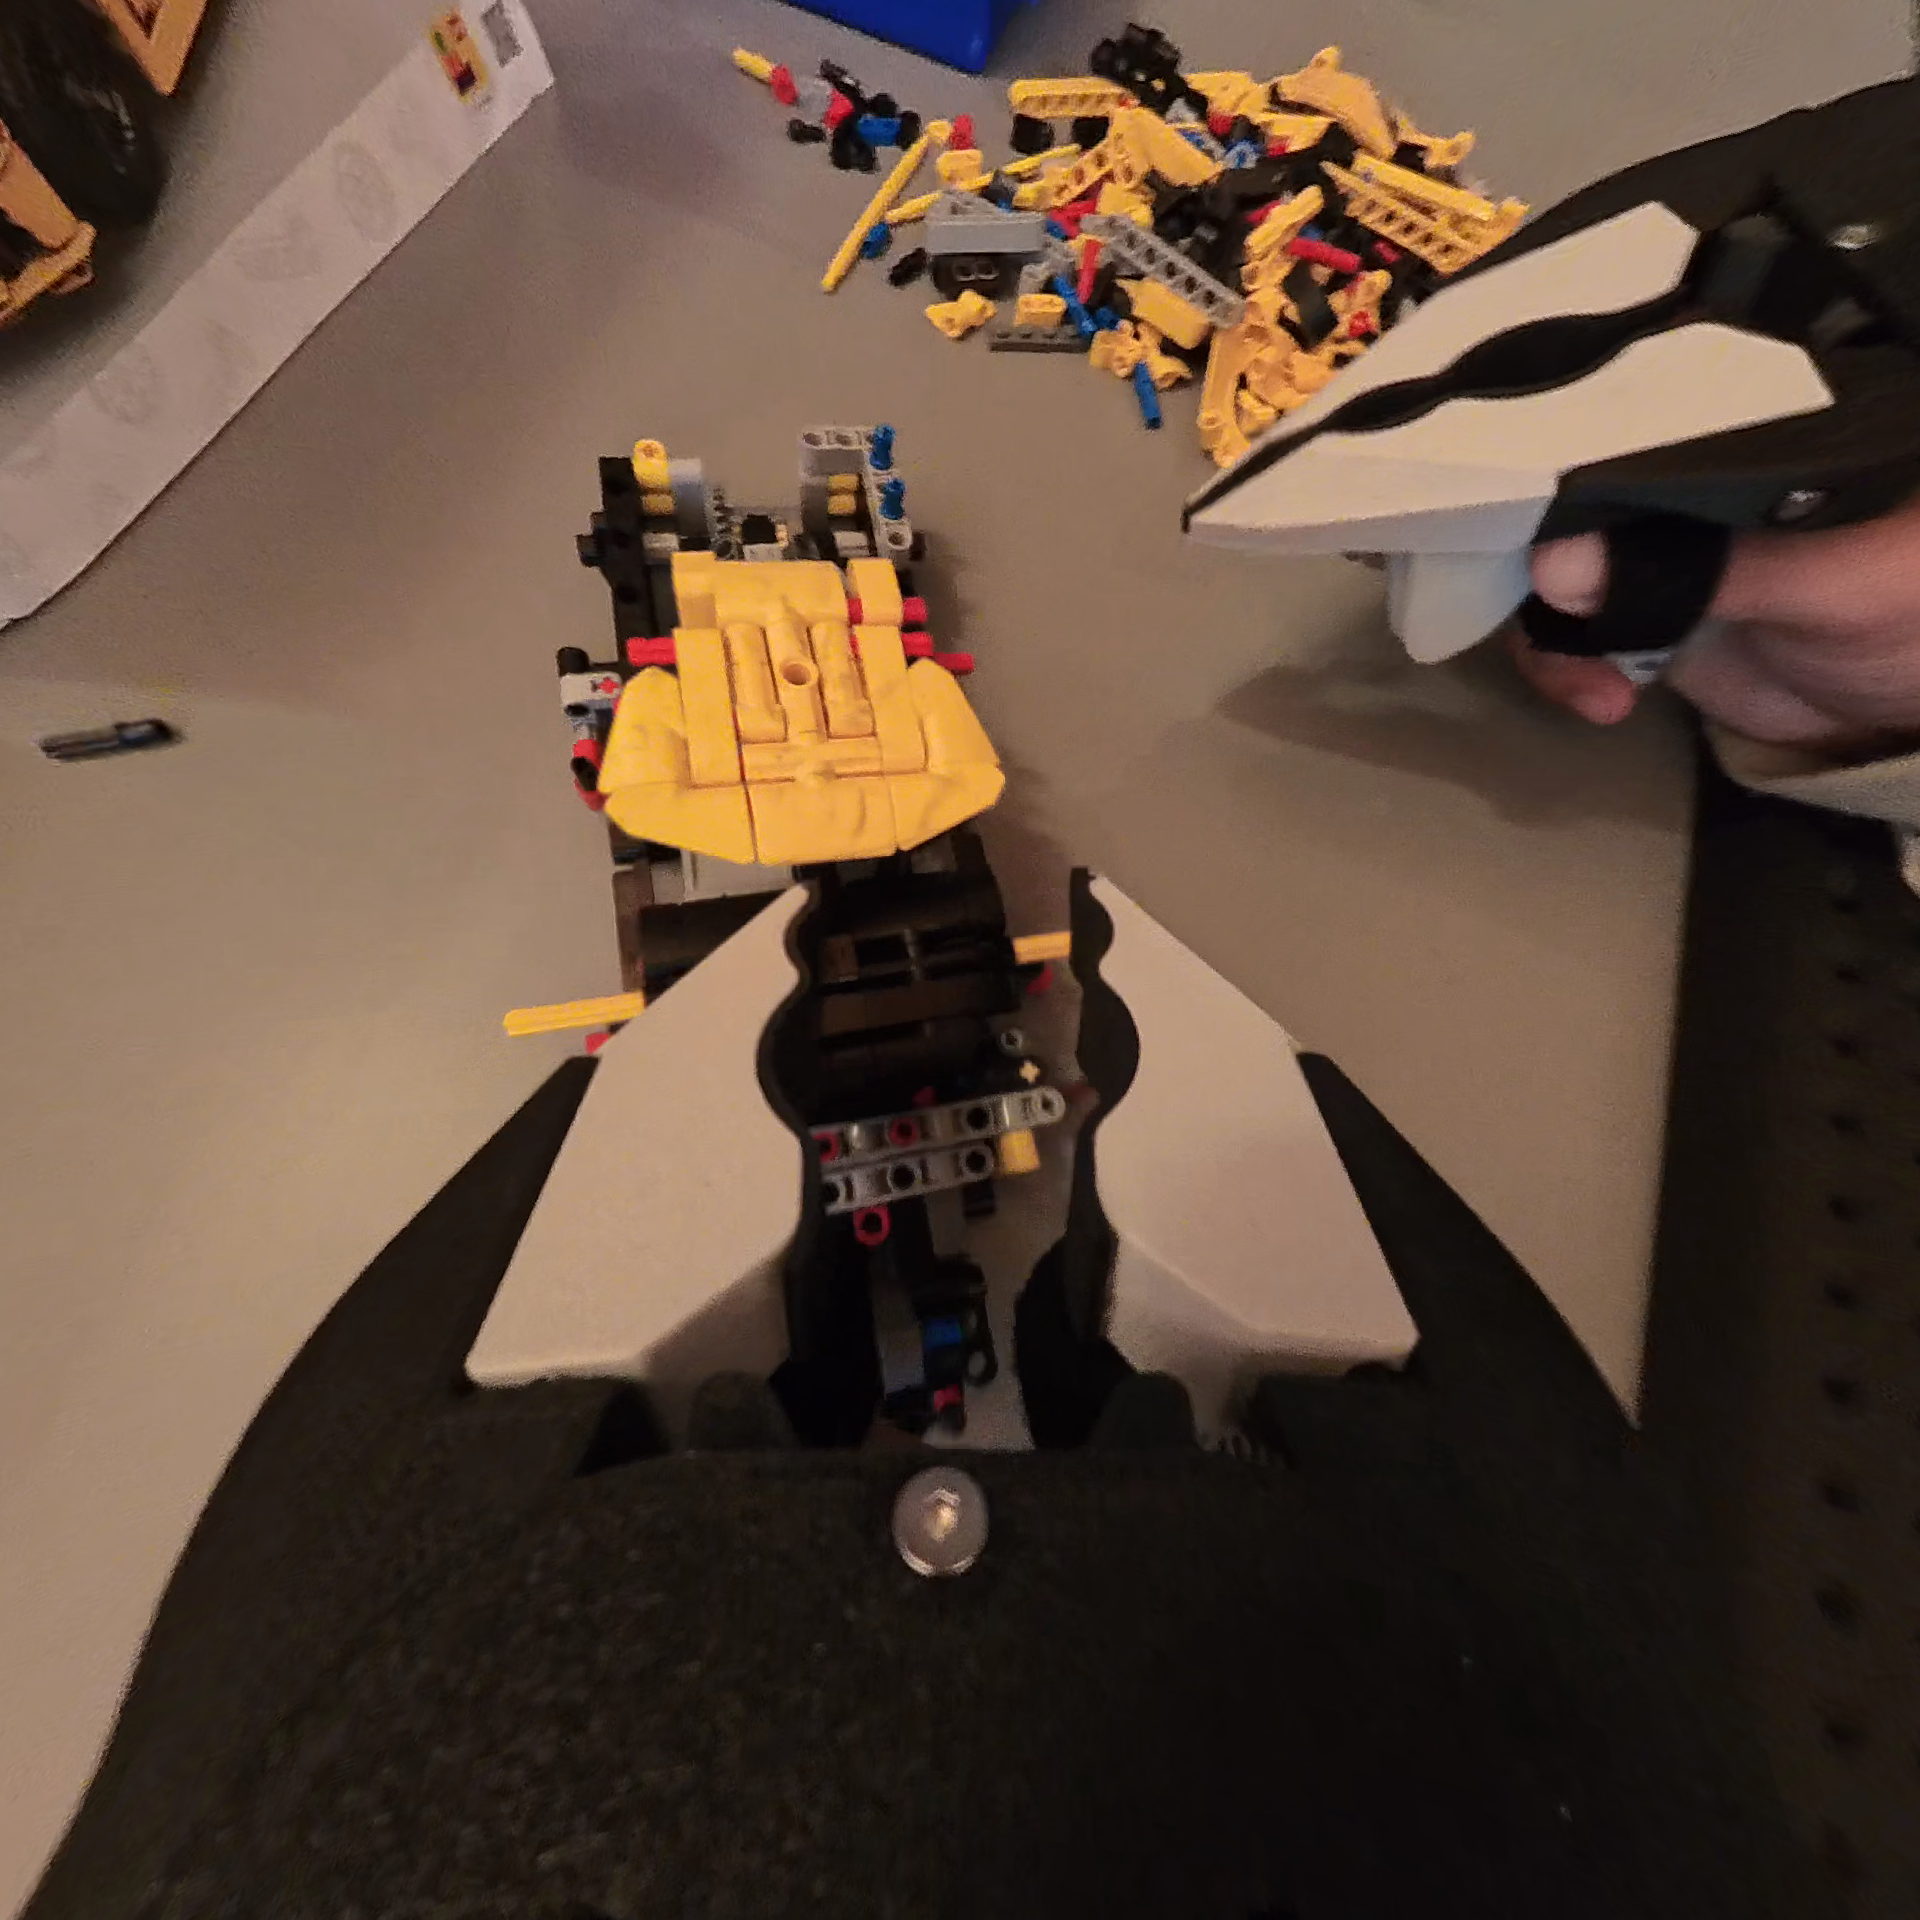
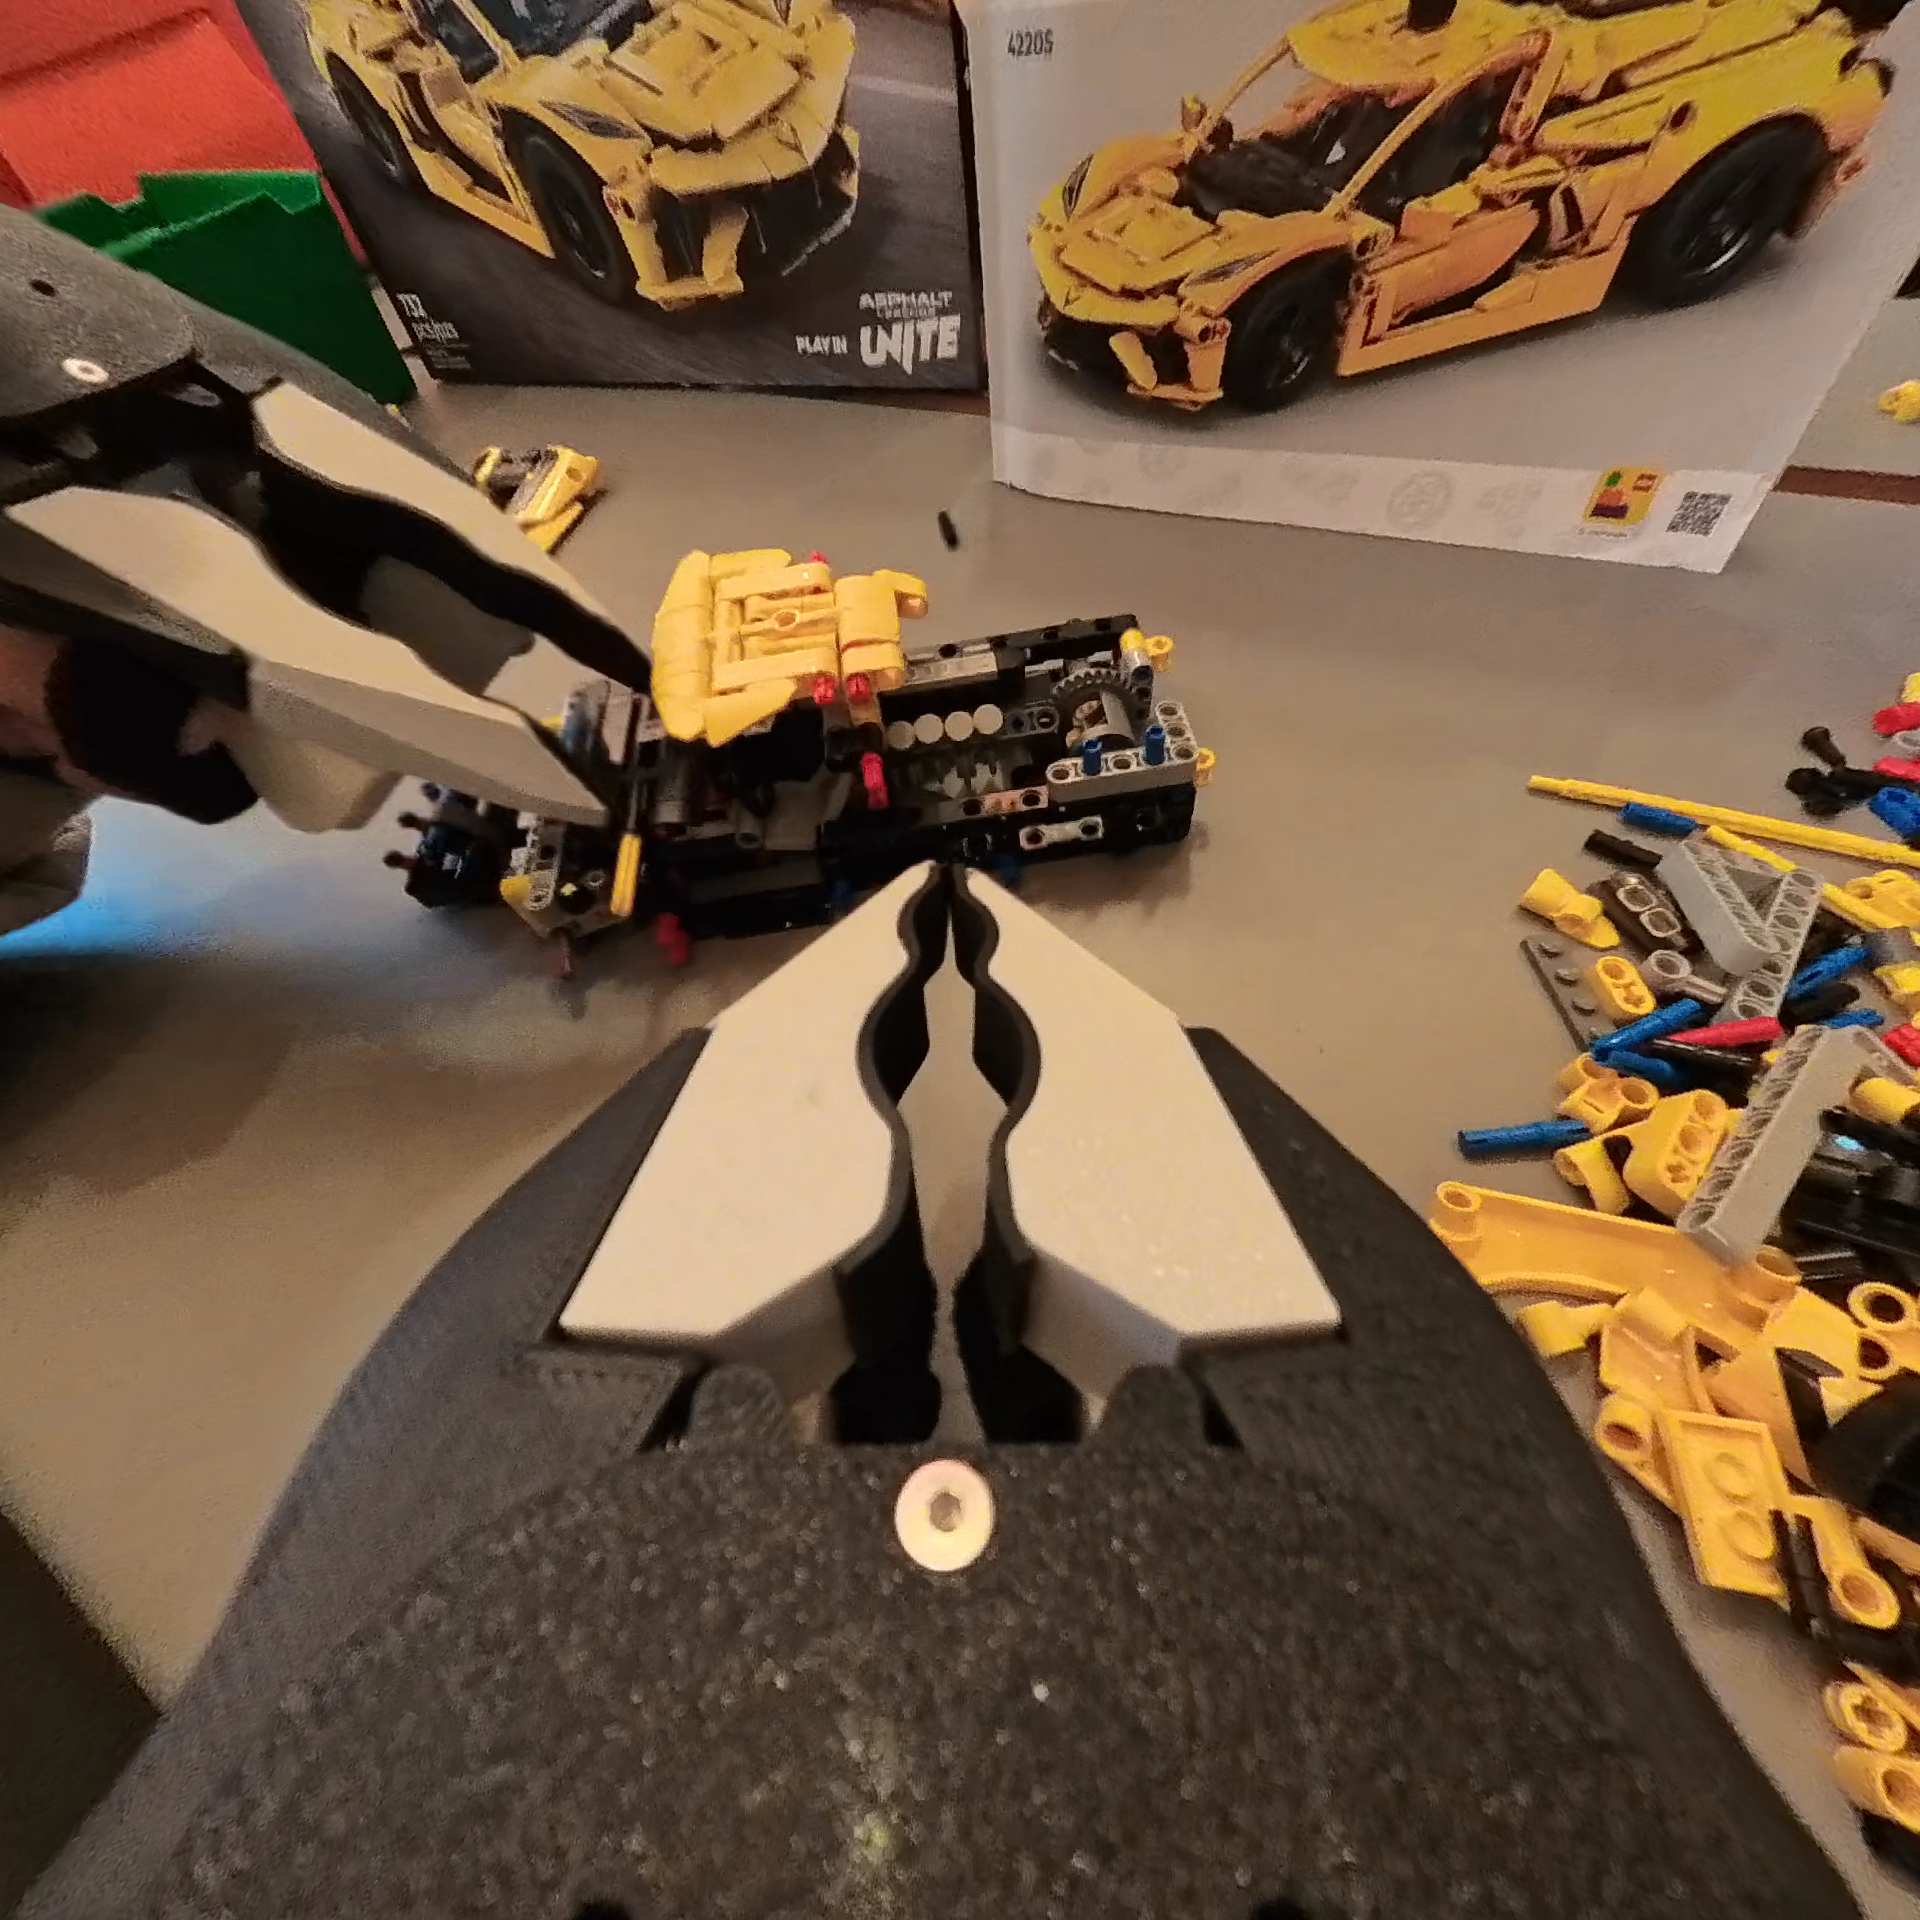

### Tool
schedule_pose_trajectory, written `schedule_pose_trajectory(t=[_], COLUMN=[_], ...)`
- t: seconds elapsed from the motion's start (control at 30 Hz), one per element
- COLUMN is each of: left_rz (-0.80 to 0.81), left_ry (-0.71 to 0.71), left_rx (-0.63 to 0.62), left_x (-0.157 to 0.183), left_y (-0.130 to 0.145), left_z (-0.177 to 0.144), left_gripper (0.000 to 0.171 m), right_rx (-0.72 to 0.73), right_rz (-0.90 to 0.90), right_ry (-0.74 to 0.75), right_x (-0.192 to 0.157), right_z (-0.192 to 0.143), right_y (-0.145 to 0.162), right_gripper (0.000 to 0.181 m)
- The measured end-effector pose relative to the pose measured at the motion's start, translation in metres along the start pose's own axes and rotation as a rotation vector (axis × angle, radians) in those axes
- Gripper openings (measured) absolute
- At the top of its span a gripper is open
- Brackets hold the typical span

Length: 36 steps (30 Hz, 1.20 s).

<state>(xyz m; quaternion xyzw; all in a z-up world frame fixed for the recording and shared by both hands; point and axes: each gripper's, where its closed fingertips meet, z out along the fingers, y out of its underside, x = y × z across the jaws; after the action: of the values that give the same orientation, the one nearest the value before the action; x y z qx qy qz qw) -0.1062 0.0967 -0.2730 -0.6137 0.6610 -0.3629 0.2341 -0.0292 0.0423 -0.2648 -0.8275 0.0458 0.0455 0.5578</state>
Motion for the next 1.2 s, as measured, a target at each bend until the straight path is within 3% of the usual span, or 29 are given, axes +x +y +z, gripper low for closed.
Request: schedule_pose_trajectory(t=[0.13,0.2,0.27,0.33,0.53,0.67,0.7,0.77,0.83,0.93,1.03,1.1,1.2], left_rz=[0.035,0.041,0.033,0.0,0.046,0.05,0.056,0.065,0.072,0.047,0.029,0.114,0.351], left_ry=[0.001,-0.103,-0.234,-0.251,-0.265,-0.194,-0.174,-0.133,-0.154,-0.197,-0.113,-0.036,-0.057], left_rx=[0.045,0.074,0.045,0.008,-0.011,-0.037,-0.038,-0.043,-0.05,-0.042,0.013,-0.008,-0.097], left_x=[-0.019,-0.06,-0.115,-0.151,-0.196,-0.197,-0.195,-0.19,-0.191,-0.194,-0.172,-0.147,-0.13], left_y=[-0.009,-0.016,-0.011,-0.003,0.002,-0.001,-0.002,-0.002,-0.001,0.0,-0.007,-0.004,0.007], left_z=[-0.032,-0.035,-0.024,-0.004,0.032,0.042,0.043,0.045,0.044,0.039,0.026,0.019,0.019], left_gripper=[0.046,0.046,0.047,0.052,0.055,0.055,0.048,0.016,0.006,0.006,0.01,0.019,0.029], right_rx=[0.013,0.01,0.01,0.015,0.029,0.028,0.023,0.019,0.021,0.025,0.029,0.023,0.024], right_rz=[0.038,0.045,0.05,0.064,0.133,0.178,0.187,0.197,0.202,0.209,0.21,0.212,0.213], right_ry=[-0.044,-0.066,-0.075,-0.087,-0.13,-0.159,-0.165,-0.174,-0.174,-0.178,-0.18,-0.187,-0.194], right_x=[-0.004,-0.006,-0.007,-0.008,-0.007,-0.007,-0.007,-0.007,-0.007,-0.006,-0.006,-0.008,-0.009], right_z=[-0.001,0.0,0.001,0.0,-0.002,-0.002,-0.001,-0.001,-0.001,-0.001,-0.001,-0.001,-0.001], right_y=[-0.001,-0.001,-0.001,-0.001,-0.002,-0.002,-0.001,0.0,0.0,-0.001,-0.002,-0.001,-0.001], right_gripper=[0.0,0.0,0.0,0.0,0.0,0.0,0.0,0.0,0.0,0.0,0.0,0.0,0.0])
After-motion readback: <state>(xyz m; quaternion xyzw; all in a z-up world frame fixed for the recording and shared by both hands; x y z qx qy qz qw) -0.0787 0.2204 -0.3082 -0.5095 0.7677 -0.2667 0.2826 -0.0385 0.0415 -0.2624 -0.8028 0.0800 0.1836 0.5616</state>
